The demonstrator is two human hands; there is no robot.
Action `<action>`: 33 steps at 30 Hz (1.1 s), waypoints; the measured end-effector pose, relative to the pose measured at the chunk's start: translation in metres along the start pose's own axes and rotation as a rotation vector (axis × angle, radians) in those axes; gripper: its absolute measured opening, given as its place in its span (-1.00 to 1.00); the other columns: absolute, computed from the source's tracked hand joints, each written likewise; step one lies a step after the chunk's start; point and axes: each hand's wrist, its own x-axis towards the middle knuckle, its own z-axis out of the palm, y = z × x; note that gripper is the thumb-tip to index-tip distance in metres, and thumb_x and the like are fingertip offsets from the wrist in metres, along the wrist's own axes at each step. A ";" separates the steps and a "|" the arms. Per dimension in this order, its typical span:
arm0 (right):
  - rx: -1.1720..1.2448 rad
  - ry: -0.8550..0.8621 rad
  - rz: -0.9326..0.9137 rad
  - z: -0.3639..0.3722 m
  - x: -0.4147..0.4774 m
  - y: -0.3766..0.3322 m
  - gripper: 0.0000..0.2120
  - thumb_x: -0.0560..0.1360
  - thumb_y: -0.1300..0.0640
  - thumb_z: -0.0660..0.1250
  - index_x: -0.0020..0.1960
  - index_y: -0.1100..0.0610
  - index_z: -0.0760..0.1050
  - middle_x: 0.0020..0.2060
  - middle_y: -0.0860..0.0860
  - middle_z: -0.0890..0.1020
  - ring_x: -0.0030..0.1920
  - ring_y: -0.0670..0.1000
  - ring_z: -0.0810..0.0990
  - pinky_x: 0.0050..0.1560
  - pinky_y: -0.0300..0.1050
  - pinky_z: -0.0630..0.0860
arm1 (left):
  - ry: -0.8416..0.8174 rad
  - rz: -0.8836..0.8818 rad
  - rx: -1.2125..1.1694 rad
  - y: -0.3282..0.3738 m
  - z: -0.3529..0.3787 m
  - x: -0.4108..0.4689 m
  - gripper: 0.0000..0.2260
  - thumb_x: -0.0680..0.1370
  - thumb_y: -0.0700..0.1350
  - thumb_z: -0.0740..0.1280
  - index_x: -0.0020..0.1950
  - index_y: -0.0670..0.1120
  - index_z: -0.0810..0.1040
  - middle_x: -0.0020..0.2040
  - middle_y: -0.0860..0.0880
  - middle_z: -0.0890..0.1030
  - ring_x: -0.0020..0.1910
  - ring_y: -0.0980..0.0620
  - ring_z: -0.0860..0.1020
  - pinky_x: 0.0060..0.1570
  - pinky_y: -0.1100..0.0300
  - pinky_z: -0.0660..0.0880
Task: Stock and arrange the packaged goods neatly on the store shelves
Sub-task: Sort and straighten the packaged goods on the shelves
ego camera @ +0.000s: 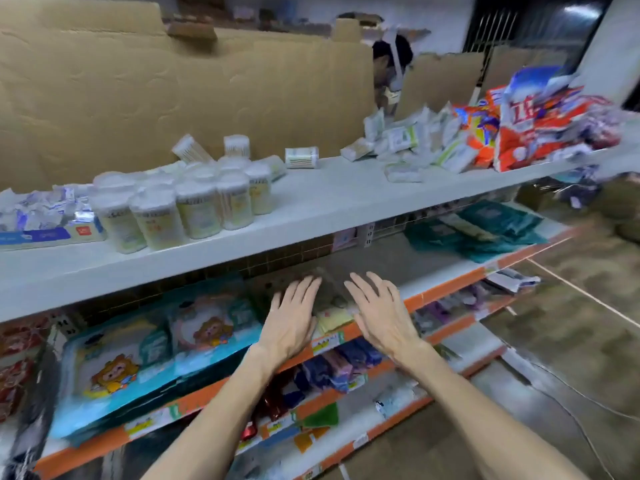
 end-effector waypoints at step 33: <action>0.123 -0.146 0.462 0.062 -0.251 0.431 -0.51 0.50 0.05 0.31 0.41 0.07 0.37 0.40 0.03 0.43 0.38 0.14 0.38 0.29 0.13 0.42 | -0.137 0.233 -0.133 0.464 0.122 0.231 -0.33 0.57 -0.03 0.22 0.59 -0.06 -0.03 0.59 -0.01 0.02 0.57 -0.03 -0.05 0.51 -0.14 0.01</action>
